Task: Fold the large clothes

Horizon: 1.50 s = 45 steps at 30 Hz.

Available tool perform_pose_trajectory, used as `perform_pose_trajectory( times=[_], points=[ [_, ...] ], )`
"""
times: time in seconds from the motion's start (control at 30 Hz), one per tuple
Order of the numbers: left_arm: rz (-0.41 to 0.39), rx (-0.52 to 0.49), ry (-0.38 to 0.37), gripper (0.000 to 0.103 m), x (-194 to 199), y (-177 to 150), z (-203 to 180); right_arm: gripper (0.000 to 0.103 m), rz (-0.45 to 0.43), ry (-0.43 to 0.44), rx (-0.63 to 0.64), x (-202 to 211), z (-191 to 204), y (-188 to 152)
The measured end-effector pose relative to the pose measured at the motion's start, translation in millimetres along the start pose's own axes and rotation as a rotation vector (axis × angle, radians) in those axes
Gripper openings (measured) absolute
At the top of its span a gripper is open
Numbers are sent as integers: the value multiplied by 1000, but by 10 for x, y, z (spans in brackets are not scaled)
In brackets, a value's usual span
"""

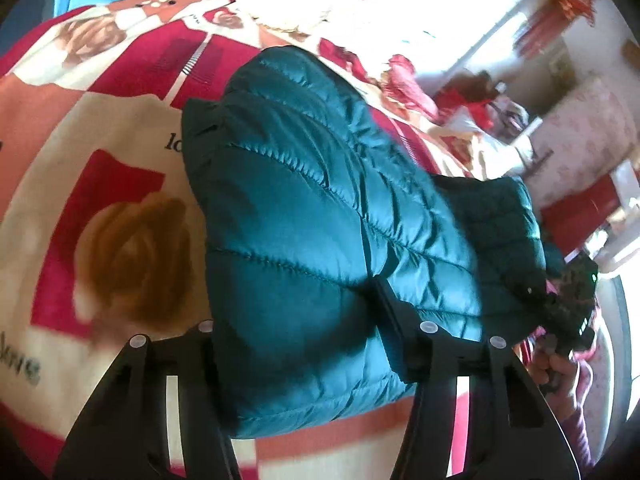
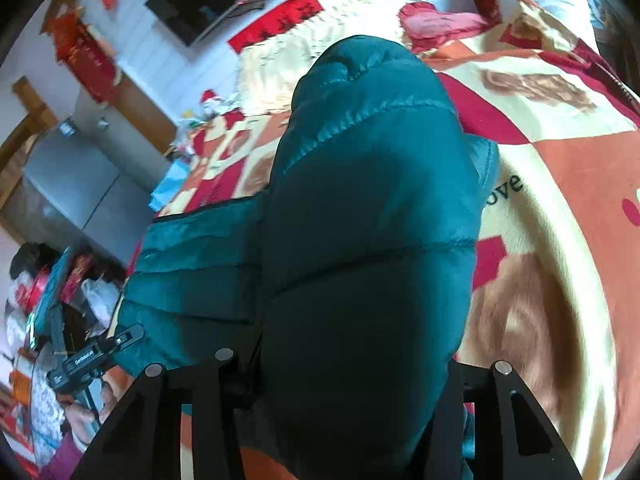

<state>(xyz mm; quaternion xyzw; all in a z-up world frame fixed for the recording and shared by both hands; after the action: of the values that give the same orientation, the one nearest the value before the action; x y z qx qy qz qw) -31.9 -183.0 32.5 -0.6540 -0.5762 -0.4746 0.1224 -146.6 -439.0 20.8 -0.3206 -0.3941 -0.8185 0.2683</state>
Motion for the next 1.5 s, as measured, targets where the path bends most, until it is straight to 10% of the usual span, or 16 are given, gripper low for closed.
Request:
perform_pose_trajectory(
  times=[0.27,0.47,0.93,1.23,1.5],
  points=[
    [89,-13,64,55,241,-754,194,48,73,36,-36,256,3,-792],
    [79,121,87,78,145,-825,435,72,108,-85,-157,-20,-487,-935],
    [-182,-187,511,78,784,-1002,-160,72,-122,-348,-6,818,-9,-963],
    [-168,-151,484,78,525,-1244,-474,72,-51,-413,130,207,292,-997],
    [-184,-250,606,78,453,-1381,-696,72,-41,-457,121,154,267,-1141]
  ],
)
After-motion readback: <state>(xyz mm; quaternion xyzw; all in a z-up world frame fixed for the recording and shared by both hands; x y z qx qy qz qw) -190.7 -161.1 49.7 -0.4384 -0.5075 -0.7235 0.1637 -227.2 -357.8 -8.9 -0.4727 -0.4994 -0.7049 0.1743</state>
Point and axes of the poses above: each gripper's, at about its wrist camera, not at the fingertips, and x roughly against the way its jaws point, z to its left, y to its top, the point moved 7 cm from there along -x, roughly the way its jaws point, and after that the axes turned 9 degrees about z, right-handed, at the moved point
